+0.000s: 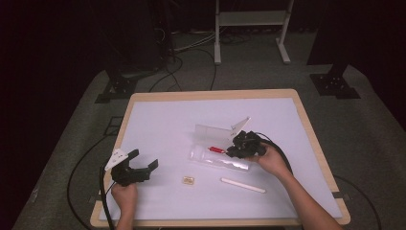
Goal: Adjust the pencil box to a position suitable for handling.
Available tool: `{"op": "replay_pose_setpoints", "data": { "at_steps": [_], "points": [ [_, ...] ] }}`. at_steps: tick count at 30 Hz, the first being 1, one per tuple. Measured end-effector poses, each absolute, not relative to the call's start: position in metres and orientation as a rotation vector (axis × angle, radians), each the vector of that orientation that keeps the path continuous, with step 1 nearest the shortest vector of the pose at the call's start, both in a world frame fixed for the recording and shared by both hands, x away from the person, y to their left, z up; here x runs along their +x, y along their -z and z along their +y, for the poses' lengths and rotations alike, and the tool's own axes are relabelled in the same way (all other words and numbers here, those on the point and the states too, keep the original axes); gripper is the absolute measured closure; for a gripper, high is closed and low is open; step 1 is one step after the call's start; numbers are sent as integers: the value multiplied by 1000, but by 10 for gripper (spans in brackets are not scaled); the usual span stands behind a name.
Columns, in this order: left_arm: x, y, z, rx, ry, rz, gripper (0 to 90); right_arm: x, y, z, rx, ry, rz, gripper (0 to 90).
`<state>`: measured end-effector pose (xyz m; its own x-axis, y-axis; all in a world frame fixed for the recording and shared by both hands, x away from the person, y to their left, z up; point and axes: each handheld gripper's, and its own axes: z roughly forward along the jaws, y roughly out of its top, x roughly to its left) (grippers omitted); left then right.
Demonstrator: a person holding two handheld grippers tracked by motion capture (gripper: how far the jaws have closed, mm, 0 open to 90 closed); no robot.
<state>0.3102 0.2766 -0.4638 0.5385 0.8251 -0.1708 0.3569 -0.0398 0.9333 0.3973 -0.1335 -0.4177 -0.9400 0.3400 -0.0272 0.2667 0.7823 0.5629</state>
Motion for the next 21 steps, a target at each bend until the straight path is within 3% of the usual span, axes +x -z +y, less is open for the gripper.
{"op": "replay_pose_setpoints", "data": {
  "at_steps": [21],
  "points": [
    [310,464,277,1633,-511,1019,0,408,434,-127,521,-805,2881,788]
  ]
}}
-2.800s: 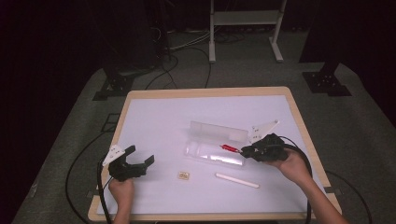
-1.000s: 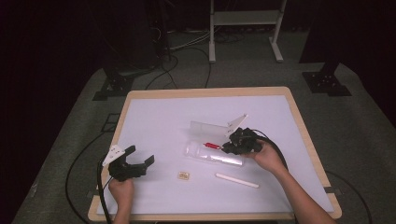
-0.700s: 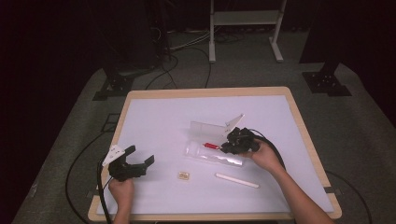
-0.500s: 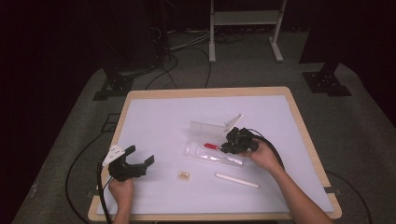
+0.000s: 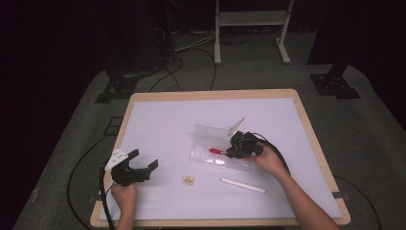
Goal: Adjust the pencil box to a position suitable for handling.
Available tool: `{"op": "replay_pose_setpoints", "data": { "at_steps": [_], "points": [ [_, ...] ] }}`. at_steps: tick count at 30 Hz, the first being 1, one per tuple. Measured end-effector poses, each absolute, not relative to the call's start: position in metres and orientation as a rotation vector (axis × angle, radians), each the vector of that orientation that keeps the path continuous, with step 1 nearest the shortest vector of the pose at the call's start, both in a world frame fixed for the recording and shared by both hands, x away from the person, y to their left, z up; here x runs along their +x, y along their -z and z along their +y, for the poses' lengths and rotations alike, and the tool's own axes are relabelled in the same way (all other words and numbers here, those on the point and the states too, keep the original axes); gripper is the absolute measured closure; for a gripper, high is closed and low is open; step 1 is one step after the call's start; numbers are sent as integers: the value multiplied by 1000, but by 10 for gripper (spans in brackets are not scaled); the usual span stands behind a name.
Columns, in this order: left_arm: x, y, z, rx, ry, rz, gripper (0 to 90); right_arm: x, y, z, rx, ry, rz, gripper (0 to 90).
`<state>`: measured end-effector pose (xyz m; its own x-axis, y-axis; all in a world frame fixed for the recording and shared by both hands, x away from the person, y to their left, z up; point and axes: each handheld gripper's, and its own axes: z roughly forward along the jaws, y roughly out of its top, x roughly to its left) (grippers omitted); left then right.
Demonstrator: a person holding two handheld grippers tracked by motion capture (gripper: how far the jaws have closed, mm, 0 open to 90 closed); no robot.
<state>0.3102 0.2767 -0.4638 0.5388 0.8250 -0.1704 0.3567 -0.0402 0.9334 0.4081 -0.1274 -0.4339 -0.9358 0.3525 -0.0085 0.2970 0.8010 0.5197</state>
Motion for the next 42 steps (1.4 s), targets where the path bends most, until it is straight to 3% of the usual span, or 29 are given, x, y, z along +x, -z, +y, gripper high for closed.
{"op": "replay_pose_setpoints", "data": {
  "at_steps": [42],
  "points": [
    [310,464,276,1634,-511,1018,0,410,443,-128,545,-789,2921,756]
  ]
}}
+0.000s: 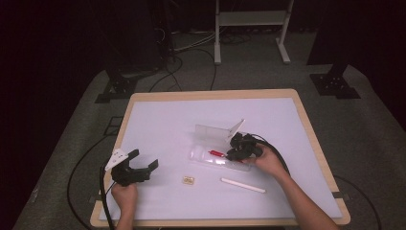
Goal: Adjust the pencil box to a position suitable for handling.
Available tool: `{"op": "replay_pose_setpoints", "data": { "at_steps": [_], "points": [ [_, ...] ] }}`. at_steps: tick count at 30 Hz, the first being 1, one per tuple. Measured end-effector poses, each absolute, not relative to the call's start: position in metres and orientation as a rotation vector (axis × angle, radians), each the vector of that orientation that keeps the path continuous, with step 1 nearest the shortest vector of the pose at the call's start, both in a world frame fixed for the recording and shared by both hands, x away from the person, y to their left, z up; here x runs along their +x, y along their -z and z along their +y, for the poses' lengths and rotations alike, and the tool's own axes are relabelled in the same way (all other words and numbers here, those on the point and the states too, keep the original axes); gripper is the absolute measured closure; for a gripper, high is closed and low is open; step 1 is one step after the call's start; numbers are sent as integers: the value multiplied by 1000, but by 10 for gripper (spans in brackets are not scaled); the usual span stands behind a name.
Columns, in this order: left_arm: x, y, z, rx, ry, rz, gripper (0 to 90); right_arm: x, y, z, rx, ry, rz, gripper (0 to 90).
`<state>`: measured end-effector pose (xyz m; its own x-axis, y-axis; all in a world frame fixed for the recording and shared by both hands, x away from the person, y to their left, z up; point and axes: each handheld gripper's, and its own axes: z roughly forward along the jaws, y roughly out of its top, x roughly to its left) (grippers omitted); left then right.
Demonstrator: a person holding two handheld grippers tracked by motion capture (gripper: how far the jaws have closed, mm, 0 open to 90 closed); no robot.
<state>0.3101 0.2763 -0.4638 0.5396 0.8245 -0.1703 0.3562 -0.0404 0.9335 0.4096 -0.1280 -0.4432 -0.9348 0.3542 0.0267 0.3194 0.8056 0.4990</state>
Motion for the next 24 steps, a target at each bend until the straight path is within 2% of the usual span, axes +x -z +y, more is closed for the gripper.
{"op": "replay_pose_setpoints", "data": {
  "at_steps": [7,24],
  "points": [
    [310,464,276,1634,-510,1019,0,405,434,-136,543,-832,2891,741],
    [310,464,276,1635,-510,1022,0,382,417,-166,599,-950,2842,607]
  ]
}}
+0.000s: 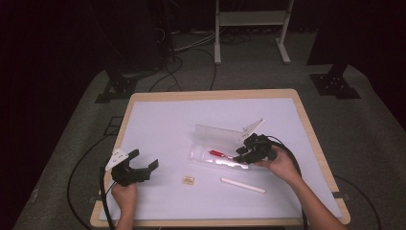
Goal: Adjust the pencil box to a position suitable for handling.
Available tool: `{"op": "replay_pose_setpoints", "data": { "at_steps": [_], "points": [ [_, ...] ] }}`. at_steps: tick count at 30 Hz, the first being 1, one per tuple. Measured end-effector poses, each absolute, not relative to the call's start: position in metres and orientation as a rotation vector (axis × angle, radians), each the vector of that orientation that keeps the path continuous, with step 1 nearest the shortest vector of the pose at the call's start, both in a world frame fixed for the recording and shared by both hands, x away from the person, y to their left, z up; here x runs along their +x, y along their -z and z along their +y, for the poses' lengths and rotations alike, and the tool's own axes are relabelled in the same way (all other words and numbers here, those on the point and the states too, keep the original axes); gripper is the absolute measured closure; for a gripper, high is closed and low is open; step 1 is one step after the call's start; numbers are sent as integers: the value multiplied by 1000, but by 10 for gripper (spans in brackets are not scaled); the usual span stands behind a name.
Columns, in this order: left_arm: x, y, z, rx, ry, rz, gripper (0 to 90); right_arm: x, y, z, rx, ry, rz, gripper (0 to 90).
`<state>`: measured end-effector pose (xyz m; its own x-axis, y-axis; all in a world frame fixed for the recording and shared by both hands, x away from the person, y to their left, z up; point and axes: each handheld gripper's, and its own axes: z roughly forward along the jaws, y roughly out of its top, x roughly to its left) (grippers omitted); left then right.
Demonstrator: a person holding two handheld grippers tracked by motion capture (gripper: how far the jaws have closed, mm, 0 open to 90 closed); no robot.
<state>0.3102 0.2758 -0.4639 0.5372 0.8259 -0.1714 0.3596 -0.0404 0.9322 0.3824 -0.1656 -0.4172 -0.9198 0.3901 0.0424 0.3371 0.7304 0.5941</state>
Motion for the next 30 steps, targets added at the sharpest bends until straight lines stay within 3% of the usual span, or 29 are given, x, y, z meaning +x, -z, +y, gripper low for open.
{"op": "replay_pose_setpoints", "data": {
  "at_steps": [30],
  "points": [
    [310,464,275,1636,-508,1025,0,348,418,-182,616,-996,2828,472]
  ]
}}
